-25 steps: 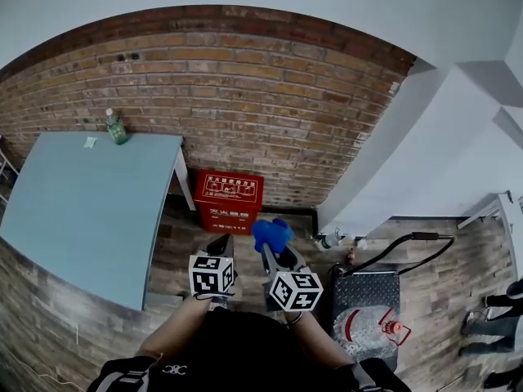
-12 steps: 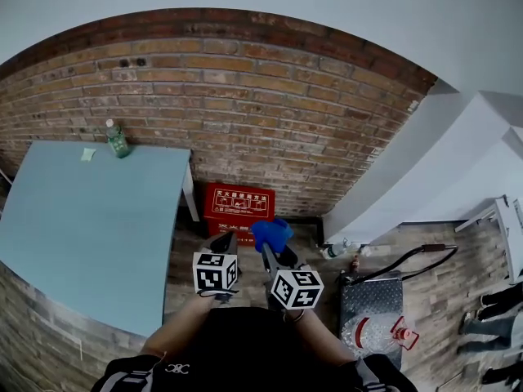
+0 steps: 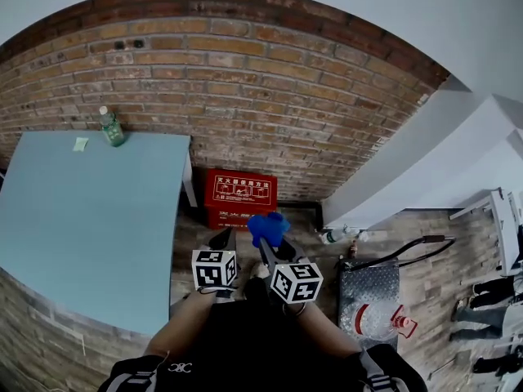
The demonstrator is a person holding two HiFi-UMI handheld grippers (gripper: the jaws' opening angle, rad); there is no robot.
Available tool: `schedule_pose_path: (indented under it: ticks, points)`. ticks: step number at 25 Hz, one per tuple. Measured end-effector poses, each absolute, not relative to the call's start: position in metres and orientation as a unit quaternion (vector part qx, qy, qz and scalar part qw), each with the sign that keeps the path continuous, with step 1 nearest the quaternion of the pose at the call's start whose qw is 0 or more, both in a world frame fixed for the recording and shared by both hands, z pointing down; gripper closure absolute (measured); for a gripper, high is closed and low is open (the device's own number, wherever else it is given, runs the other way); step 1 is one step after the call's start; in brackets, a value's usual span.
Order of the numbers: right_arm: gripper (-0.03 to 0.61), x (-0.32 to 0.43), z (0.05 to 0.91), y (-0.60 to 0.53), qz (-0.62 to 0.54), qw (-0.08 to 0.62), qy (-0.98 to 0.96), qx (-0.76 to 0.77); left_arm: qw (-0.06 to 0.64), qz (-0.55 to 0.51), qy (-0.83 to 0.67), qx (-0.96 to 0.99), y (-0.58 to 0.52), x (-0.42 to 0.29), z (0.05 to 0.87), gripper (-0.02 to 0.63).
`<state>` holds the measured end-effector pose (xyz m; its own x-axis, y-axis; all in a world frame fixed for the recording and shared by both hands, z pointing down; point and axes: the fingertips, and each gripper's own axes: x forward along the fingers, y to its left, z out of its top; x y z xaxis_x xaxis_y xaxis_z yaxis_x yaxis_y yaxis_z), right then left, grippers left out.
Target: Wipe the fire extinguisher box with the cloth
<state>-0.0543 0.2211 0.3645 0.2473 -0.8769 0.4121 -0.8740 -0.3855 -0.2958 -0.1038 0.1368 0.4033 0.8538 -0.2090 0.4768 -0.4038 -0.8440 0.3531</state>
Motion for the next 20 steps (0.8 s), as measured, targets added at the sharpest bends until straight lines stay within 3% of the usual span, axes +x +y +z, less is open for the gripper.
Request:
schedule_pose_path:
  ticks: [20]
  points:
    - [0.425, 0.036, 0.378, 0.150, -0.280, -0.007, 0.563, -0.778, 0.243, 0.228, -0.209, 0.919, 0.056, -0.047, 0.415, 0.608]
